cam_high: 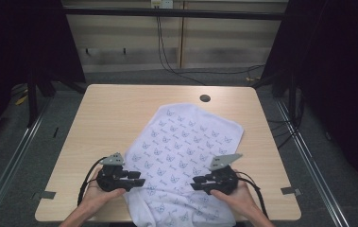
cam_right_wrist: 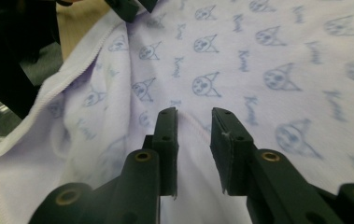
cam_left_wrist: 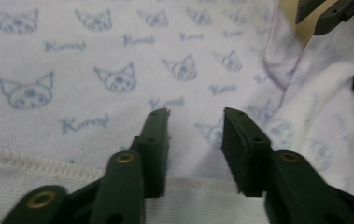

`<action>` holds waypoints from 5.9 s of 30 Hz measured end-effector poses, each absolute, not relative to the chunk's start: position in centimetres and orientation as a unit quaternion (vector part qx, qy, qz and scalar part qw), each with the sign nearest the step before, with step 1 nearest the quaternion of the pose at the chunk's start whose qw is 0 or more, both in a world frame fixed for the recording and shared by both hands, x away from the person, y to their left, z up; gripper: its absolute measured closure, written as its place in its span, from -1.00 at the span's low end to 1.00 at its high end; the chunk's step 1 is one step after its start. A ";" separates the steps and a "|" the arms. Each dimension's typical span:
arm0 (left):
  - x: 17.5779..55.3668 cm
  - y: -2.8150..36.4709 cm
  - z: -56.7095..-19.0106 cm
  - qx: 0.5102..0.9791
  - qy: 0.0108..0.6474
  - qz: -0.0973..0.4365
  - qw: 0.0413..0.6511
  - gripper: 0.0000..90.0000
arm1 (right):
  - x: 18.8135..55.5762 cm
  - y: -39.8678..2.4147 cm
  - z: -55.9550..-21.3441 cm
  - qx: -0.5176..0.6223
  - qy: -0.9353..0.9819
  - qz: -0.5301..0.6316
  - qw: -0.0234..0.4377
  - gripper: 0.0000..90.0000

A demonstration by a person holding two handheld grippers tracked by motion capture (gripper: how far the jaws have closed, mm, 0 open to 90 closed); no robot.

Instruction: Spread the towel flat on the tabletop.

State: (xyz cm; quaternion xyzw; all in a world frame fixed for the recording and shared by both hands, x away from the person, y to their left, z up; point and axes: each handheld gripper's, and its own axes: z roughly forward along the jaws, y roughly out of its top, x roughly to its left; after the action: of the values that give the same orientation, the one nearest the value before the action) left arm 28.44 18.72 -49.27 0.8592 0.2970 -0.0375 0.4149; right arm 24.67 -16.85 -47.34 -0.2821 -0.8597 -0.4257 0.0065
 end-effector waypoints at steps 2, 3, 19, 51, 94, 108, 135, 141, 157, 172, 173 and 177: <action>27.9 18.7 -49.9 0.866 0.290 -0.039 0.405 0.53 | 25.1 -15.4 -48.1 -0.277 -0.869 -0.409 0.018 0.60; 27.7 18.8 -49.8 0.868 0.287 -0.038 0.403 0.55 | 25.1 -15.0 -48.4 -0.272 -0.871 -0.408 0.028 0.60; 26.6 20.8 -49.5 0.873 0.297 -0.026 0.386 1.00 | 22.0 -17.1 -46.8 -0.301 -0.832 -0.464 0.041 0.91; 25.2 19.4 -48.7 0.873 0.266 -0.040 0.406 0.93 | 20.3 -21.3 -46.4 -0.363 -0.804 -0.471 -0.027 0.98; 23.8 13.2 -49.4 0.896 0.204 -0.045 0.392 0.32 | 22.2 -26.3 -46.8 -0.424 -0.780 -0.455 -0.069 0.48; 22.9 15.9 -49.5 0.895 0.221 -0.054 0.383 1.00 | 22.4 -26.0 -47.2 -0.423 -0.790 -0.438 -0.072 0.38; 23.6 17.1 -49.3 0.903 0.220 -0.004 0.370 0.94 | 24.0 -24.2 -48.7 -0.418 -0.818 -0.388 -0.076 0.14; 22.7 19.6 -49.1 0.900 0.239 -0.007 0.365 1.00 | 23.5 -24.5 -49.5 -0.425 -0.828 -0.359 -0.076 0.17; 26.4 21.8 -48.0 0.849 0.327 0.012 0.414 0.50 | 23.6 -24.3 -49.6 -0.419 -0.830 -0.356 -0.090 0.32; 27.4 18.7 -49.4 0.865 0.330 0.000 0.378 0.91 | 23.1 -24.0 -49.4 -0.401 -0.844 -0.346 -0.085 0.98; 26.7 19.1 -49.2 0.867 0.327 -0.013 0.377 0.91 | 22.7 -24.1 -49.4 -0.400 -0.844 -0.350 -0.071 0.98; 23.0 21.4 -48.3 0.854 0.303 -0.055 0.419 0.90 | 20.1 -24.8 -48.7 -0.374 -0.851 -0.367 -0.032 0.98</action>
State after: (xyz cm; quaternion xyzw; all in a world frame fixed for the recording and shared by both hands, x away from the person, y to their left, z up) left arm 22.99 21.40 -48.33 0.8542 0.3030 -0.0547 0.4190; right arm 20.08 -24.75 -48.69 -0.3743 -0.8509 -0.3674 -0.0316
